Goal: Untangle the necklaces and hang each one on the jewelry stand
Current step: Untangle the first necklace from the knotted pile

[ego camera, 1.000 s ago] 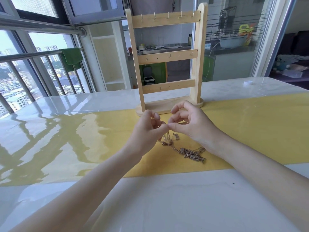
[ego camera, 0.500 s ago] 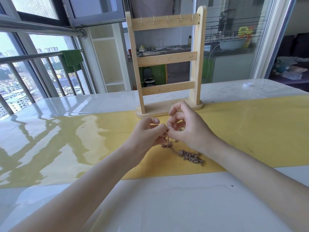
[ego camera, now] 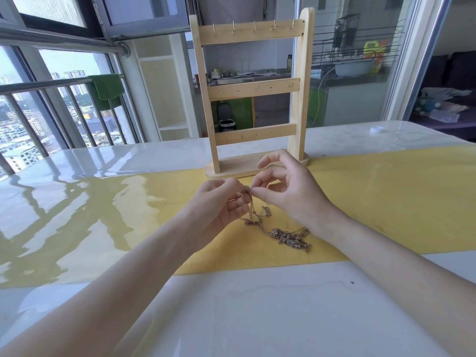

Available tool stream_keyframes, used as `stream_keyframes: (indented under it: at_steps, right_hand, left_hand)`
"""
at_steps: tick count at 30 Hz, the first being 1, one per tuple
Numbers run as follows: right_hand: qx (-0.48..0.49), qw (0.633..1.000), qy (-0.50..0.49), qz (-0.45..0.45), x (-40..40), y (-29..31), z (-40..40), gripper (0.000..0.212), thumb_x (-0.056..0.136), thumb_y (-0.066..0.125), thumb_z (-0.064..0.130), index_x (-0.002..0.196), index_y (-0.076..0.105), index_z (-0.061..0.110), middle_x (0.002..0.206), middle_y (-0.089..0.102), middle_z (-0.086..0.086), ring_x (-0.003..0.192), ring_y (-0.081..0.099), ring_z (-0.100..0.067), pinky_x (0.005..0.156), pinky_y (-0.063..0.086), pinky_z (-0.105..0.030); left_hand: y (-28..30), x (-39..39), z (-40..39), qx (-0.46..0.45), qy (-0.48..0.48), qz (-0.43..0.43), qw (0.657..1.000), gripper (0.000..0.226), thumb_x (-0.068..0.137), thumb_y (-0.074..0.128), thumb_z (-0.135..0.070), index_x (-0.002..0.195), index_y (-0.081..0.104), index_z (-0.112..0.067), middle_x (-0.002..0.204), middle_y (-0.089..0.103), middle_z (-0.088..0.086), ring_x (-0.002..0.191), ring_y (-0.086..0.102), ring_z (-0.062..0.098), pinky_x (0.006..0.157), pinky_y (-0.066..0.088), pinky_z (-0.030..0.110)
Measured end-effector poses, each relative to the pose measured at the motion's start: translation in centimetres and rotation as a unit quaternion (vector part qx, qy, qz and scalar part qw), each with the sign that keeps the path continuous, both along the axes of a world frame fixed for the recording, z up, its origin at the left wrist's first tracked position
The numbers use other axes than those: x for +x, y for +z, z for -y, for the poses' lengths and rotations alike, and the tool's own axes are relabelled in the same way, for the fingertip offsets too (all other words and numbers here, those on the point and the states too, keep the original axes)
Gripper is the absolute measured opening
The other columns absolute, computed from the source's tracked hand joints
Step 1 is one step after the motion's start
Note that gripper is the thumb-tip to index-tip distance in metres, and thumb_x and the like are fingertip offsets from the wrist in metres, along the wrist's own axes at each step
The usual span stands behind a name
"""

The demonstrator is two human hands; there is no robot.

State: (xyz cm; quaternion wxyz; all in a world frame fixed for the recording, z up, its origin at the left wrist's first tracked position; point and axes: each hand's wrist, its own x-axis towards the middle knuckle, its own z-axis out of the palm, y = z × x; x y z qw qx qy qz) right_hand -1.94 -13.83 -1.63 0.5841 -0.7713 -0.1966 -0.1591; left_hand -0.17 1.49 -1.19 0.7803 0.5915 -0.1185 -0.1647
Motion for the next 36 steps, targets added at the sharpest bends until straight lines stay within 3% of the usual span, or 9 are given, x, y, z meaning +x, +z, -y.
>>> stream_keyframes:
  at_steps: [5, 12, 15, 21, 26, 31, 36]
  right_hand:
    - [-0.008, 1.000, 0.004, -0.007, -0.17, 0.04, -0.03, 0.034, 0.080, 0.072, 0.003, 0.096, 0.049, 0.024, 0.077, 0.069, 0.003, 0.071, 0.060, -0.006, 0.075, 0.051, -0.029]
    - [-0.069, 0.998, -0.004, 0.002, -0.09, -0.07, -0.31, 0.040, 0.079, 0.069, 0.001, 0.088, 0.041, 0.028, 0.070, 0.062, 0.008, 0.064, 0.052, -0.008, 0.070, 0.049, -0.026]
    - [-0.035, 0.998, 0.009, -0.043, -0.09, -0.18, -0.32, 0.037, 0.081, 0.067, 0.001, 0.089, 0.041, 0.026, 0.069, 0.061, 0.009, 0.063, 0.050, -0.008, 0.067, 0.046, -0.023]
    - [0.089, 0.983, 0.042, -0.156, 0.09, -0.10, 0.23, 0.025, 0.086, 0.063, 0.003, 0.096, 0.046, 0.019, 0.076, 0.062, 0.002, 0.070, 0.051, -0.014, 0.074, 0.042, -0.027]
    - [0.123, 0.975, 0.062, -0.174, 0.21, -0.11, 0.30, 0.025, 0.087, 0.060, -0.001, 0.097, 0.046, 0.016, 0.081, 0.062, -0.007, 0.073, 0.054, -0.017, 0.072, 0.043, -0.029]
    - [0.147, 0.968, 0.069, -0.190, 0.24, -0.10, 0.32, 0.026, 0.086, 0.060, -0.004, 0.098, 0.045, 0.014, 0.083, 0.061, -0.010, 0.068, 0.053, -0.015, 0.070, 0.044, -0.028]
    - [0.160, 0.964, 0.069, -0.198, 0.33, -0.15, 0.37, 0.025, 0.087, 0.060, -0.003, 0.099, 0.046, 0.013, 0.080, 0.061, -0.008, 0.072, 0.053, -0.018, 0.070, 0.044, -0.029]
  left_hand:
    - [-0.16, -0.03, 0.05, -0.003, 0.013, -0.008, 1.000, 0.006, 0.090, 0.049, 0.005, 0.091, 0.049, -0.002, 0.071, 0.048, 0.009, 0.059, 0.049, 0.014, 0.056, 0.049, 0.016]
    - [-0.55, -0.07, 0.04, 0.031, 0.021, -0.005, 0.999, 0.018, 0.085, 0.061, -0.001, 0.083, 0.046, -0.010, 0.072, 0.053, 0.009, 0.054, 0.053, 0.012, 0.059, 0.054, 0.018]
    - [-0.39, -0.27, 0.10, 0.033, 0.019, -0.006, 0.999, 0.017, 0.086, 0.061, -0.002, 0.089, 0.045, -0.010, 0.076, 0.052, 0.011, 0.054, 0.052, 0.013, 0.061, 0.055, 0.019]
    - [-0.20, -0.39, 0.15, 0.045, 0.044, 0.002, 0.998, 0.016, 0.092, 0.055, -0.002, 0.079, 0.047, -0.009, 0.072, 0.053, 0.007, 0.059, 0.053, 0.015, 0.058, 0.055, 0.020]
    - [0.04, -0.43, -0.05, 0.046, 0.031, 0.038, 0.998, 0.018, 0.083, 0.063, 0.002, 0.089, 0.052, -0.010, 0.073, 0.061, 0.003, 0.065, 0.062, 0.013, 0.070, 0.058, 0.024]
    - [0.19, -0.55, -0.07, 0.075, 0.048, 0.095, 0.992, 0.024, 0.079, 0.066, 0.005, 0.091, 0.055, -0.012, 0.067, 0.059, -0.003, 0.064, 0.060, 0.014, 0.073, 0.056, 0.024]
    - [0.15, -0.70, 0.08, 0.102, 0.039, 0.116, 0.987, 0.026, 0.077, 0.069, 0.003, 0.092, 0.055, -0.013, 0.074, 0.059, -0.001, 0.068, 0.060, 0.016, 0.082, 0.055, 0.032]
